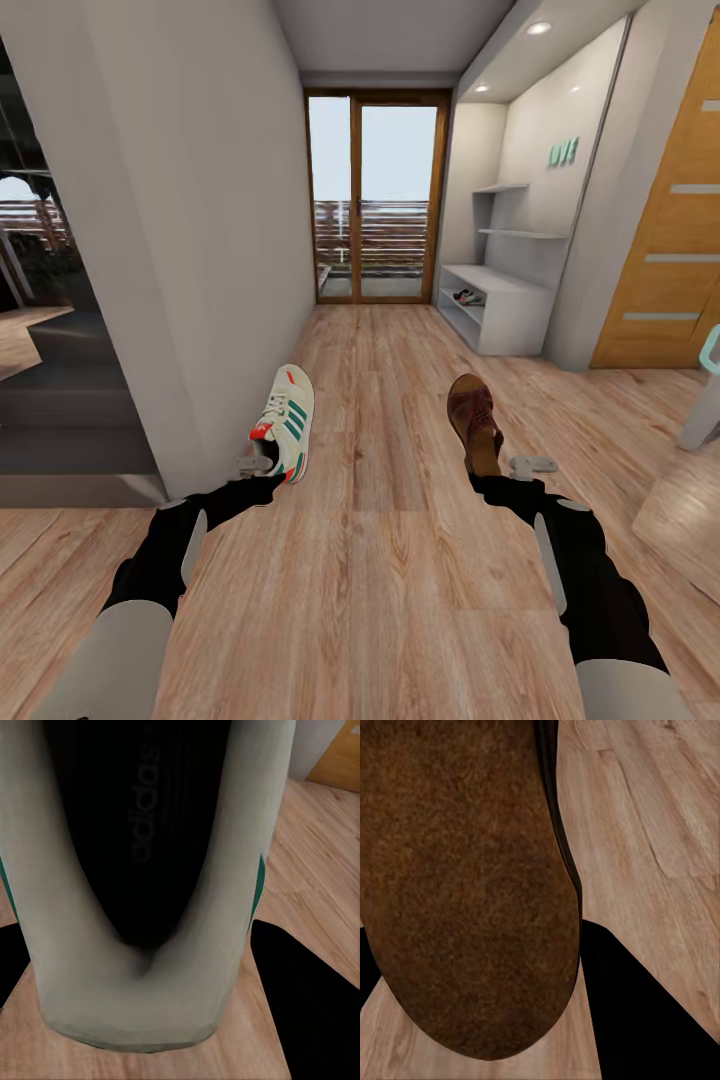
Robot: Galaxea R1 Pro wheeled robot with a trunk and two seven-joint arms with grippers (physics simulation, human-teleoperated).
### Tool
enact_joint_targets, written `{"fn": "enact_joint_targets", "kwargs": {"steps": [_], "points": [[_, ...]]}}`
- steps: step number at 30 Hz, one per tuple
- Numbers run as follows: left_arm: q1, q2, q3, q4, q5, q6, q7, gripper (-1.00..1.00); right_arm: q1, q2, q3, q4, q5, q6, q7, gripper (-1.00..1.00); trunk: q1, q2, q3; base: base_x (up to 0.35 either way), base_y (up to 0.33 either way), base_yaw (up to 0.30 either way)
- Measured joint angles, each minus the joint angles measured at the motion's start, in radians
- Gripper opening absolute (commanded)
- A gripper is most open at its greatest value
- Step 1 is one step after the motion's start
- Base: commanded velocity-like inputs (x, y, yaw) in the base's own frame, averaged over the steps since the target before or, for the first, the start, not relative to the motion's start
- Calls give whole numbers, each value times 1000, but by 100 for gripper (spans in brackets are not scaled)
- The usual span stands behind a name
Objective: Pick up the two gym shoes and the two sandals from the corridor floor and place them onto the hallstand (shoe rack) in the corridor, making sure they are on the rack and not on the floor. Arrange them so the two gym shoes are next to each other and the two sandals are next to each other.
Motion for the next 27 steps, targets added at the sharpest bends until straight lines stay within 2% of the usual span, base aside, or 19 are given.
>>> {"fn": "enact_joint_targets", "kwargs": {"steps": [27], "points": [[0, -1, -1, 3, 1, 0, 0, -100, 0, -1, -1, 0, 0, 0, 1, -100, 0, 0, 0, 349, 0, 0]]}}
